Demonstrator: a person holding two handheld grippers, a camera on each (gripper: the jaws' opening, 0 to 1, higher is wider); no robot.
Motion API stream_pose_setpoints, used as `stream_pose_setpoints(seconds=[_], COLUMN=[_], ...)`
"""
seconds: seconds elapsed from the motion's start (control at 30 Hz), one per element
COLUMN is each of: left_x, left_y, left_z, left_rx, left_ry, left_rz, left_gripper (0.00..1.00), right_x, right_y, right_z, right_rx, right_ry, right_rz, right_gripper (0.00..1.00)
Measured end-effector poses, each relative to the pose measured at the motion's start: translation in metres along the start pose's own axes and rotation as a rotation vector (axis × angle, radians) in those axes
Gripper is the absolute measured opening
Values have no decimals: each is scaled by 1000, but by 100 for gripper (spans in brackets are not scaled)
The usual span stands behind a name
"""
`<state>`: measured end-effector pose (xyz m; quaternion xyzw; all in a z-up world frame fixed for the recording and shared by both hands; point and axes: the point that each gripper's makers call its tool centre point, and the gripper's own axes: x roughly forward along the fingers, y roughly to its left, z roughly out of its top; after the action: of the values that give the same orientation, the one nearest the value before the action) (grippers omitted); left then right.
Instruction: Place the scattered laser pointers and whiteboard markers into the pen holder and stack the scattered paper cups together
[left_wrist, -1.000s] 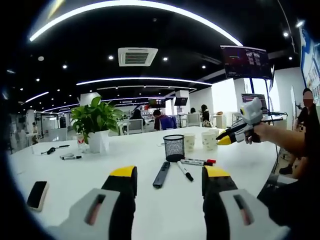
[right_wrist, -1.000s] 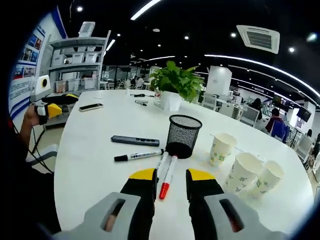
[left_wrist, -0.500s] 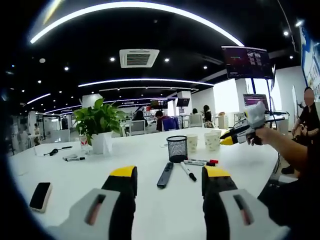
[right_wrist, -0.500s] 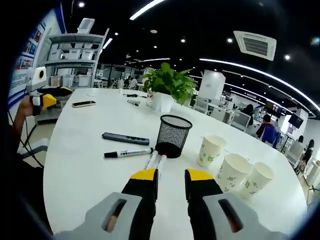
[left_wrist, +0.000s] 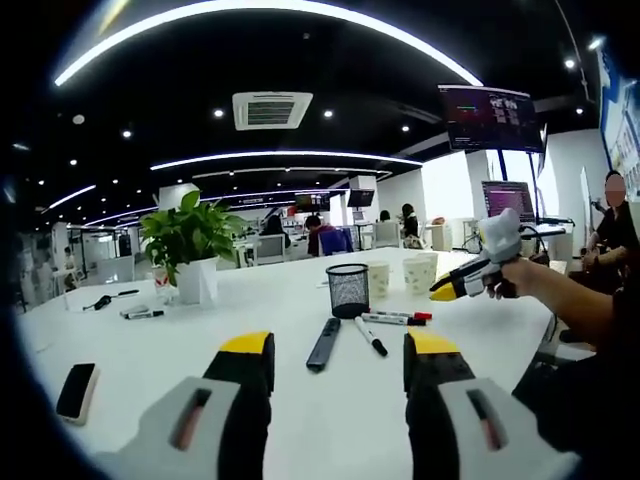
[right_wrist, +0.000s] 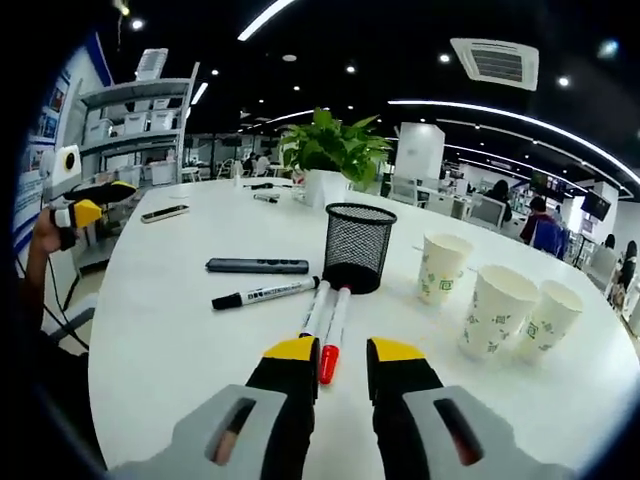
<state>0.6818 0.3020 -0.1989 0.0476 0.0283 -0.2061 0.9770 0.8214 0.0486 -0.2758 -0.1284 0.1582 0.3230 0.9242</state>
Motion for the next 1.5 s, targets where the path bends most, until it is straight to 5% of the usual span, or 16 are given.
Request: stream_pose_setpoints(seconds=[0.57, 1.5], left_x=[-1, 4], left_y=[-3, -7], left_z=[6, -5], left_rx=[-28, 13], left_ry=[-32, 14], left_rz=[-11, -30], left_gripper=[53, 53], right_x=[13, 25], right_y=[5, 12], right_z=[-15, -32], right_rx=[10, 54], right_ry=[52, 88], right_rz=[11, 37], right_gripper=[21, 19])
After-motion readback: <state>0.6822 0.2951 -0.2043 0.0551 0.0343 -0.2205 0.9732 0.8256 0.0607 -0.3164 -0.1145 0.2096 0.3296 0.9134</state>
